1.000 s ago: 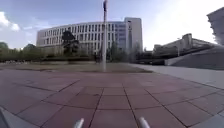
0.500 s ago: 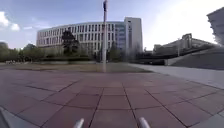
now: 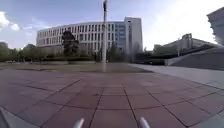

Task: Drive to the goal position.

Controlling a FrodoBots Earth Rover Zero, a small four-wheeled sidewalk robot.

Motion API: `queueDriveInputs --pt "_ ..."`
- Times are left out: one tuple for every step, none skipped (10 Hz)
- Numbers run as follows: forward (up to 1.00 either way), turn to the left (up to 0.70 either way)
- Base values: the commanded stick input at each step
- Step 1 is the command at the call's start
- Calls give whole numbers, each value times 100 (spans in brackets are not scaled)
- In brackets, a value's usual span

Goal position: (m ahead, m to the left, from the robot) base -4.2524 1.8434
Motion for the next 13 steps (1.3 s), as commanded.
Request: queueDriveInputs --pt "100 0" --pt "100 0" --pt "100 0" --pt "100 0" --pt "100 0" --pt "100 0" --pt "100 0" --pt "100 0" --pt "100 0" --pt "100 0" --pt "100 0" --pt "100 0" --pt "100 0"
